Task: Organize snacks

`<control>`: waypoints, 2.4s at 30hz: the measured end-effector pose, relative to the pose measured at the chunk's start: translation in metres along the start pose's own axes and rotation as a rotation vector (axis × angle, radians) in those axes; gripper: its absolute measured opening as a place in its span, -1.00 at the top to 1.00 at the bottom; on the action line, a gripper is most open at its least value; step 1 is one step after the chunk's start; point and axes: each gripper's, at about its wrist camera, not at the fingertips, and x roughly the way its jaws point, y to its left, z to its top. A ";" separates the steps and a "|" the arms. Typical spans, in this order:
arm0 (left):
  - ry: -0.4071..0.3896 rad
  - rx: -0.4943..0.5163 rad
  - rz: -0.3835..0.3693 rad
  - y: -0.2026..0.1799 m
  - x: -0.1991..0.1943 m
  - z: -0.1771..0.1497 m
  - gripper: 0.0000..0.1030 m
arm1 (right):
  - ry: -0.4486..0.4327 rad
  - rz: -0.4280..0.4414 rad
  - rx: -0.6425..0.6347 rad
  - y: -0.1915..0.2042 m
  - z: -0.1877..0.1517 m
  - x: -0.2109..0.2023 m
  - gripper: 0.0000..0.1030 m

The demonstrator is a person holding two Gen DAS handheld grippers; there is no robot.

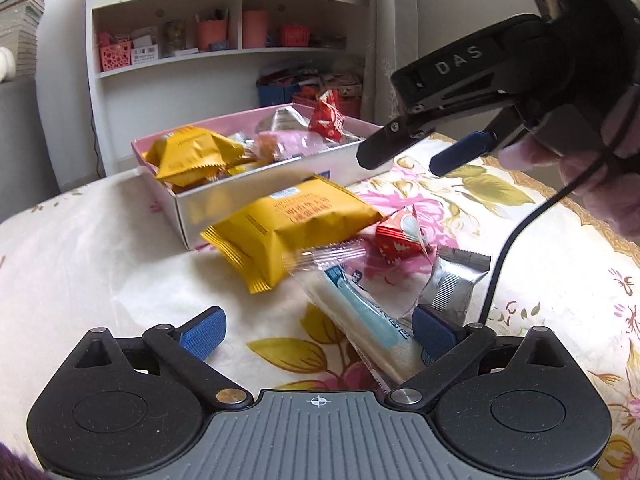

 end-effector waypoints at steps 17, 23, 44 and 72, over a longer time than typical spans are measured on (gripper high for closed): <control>0.017 -0.013 0.018 -0.003 0.004 -0.003 -1.00 | 0.028 -0.084 -0.117 0.019 -0.043 -0.004 -0.44; 0.017 -0.014 0.017 -0.003 0.004 -0.003 -1.00 | 0.030 -0.085 -0.117 0.013 -0.043 -0.003 -0.45; 0.017 -0.014 0.018 -0.002 0.004 -0.003 -1.00 | 0.020 -0.104 -0.073 -0.006 -0.038 -0.004 -0.45; 0.017 -0.014 0.018 -0.003 0.003 -0.003 -1.00 | -0.001 -0.101 -0.093 -0.010 -0.039 -0.013 -0.47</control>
